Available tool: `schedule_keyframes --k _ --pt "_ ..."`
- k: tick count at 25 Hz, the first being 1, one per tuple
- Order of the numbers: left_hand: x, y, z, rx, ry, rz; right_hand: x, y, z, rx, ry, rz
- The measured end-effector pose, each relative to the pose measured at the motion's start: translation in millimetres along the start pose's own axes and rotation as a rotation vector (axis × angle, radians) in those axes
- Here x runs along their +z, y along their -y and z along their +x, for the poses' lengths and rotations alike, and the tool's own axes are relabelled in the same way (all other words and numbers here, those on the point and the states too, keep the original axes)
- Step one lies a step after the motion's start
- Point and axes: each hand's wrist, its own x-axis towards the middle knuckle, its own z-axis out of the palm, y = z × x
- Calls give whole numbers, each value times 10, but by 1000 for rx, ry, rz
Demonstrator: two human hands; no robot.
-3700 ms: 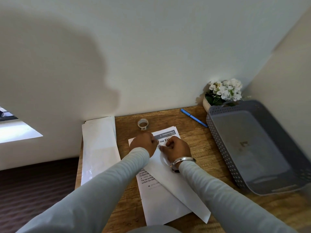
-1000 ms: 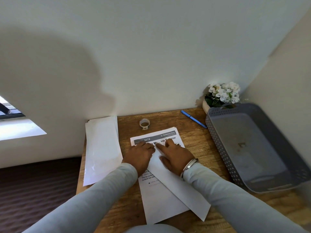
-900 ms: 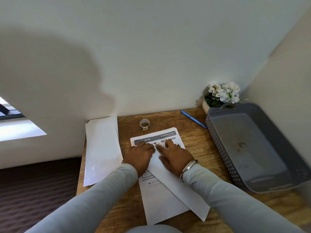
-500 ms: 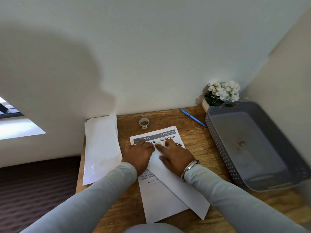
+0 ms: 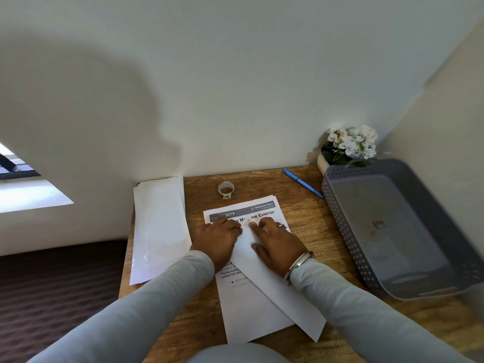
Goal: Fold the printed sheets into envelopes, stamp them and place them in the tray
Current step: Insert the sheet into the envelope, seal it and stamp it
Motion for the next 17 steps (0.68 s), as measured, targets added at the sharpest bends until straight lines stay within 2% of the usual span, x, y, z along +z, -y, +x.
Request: schedule_keyframes --k 4,12,17 --pt "0 -2 5 0 1 -8 -13 -120 -64 -69 9 16" --pt "-17 -15 -14 -3 -13 -17 -57 61 29 10 35 -69" --pt "-13 -8 -10 -10 10 -19 -44 -95 -13 -57 29 14"
